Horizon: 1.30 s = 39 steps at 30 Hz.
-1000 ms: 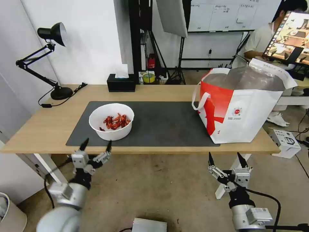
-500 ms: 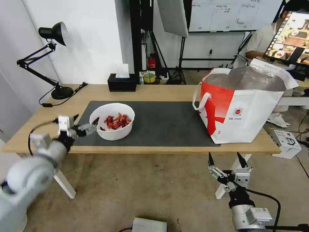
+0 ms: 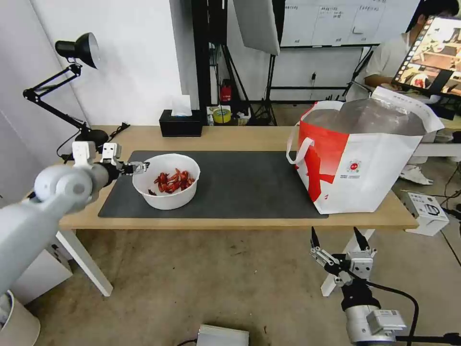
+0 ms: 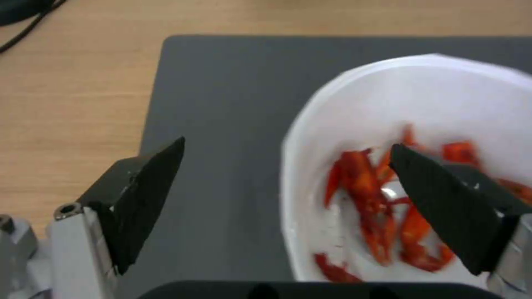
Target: Pick up the trash from the table and place it into the takeout bag.
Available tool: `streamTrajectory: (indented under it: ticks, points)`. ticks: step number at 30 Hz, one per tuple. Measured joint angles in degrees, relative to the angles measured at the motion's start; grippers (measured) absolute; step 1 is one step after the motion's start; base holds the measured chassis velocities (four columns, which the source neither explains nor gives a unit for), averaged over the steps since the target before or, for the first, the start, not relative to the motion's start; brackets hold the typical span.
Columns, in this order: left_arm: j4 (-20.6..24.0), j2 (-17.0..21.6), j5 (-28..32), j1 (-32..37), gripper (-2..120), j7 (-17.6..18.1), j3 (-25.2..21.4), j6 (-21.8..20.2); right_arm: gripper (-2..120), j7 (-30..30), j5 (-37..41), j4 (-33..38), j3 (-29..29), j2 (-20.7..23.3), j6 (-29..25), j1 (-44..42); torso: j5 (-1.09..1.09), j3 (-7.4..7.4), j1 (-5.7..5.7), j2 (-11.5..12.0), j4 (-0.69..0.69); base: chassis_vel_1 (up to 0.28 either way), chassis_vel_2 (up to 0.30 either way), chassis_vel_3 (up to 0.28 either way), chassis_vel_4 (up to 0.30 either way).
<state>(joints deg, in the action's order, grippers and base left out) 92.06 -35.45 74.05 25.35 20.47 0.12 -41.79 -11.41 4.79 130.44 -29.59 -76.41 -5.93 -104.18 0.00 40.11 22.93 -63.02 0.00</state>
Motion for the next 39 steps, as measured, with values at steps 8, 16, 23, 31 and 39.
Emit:
streamTrajectory:
  ticks: [8, 16, 23, 31, 39]
  points:
    - [-3.6, -1.9, -0.1, -2.9, 100, 0.8, 3.0, -1.0, 100, 0.0, 0.0, 0.0, 0.0, 0.0, 0.0, 0.0, 0.00, 0.00, -0.01, 0.0, 0.00, 0.000, 0.000, 0.000, 0.000]
    - [-3.4, -3.1, -0.6, 1.0, 100, 0.4, 2.1, -0.8, 100, 0.0, 0.0, 0.0, 0.0, 0.0, 0.0, 0.0, -0.01, -0.01, -0.01, 0.0, 0.01, 0.000, 0.000, 0.000, 0.000]
    - [-3.3, -3.7, -1.9, 2.3, 100, -0.4, 0.8, -0.5, 100, 0.0, 0.0, 0.0, 0.0, 0.0, 0.0, 0.0, 0.01, -0.01, -0.01, 0.0, 0.00, 0.000, 0.000, 0.000, 0.000]
    - [-2.4, -3.7, -2.1, 3.7, 82, -1.1, -0.4, -0.4, 100, 0.0, 0.0, 0.0, 0.0, 0.0, 0.0, 0.0, 0.00, -0.01, -0.01, 0.0, 0.00, 0.000, 0.000, 0.000, 0.000]
    - [-0.6, -3.6, -1.9, 5.0, 52, -1.2, -1.7, -0.4, 100, 0.0, 0.0, 0.0, 0.0, 0.0, 0.0, 0.0, -0.01, -0.01, -0.01, 0.0, 0.00, 0.000, 0.000, 0.000, 0.000]
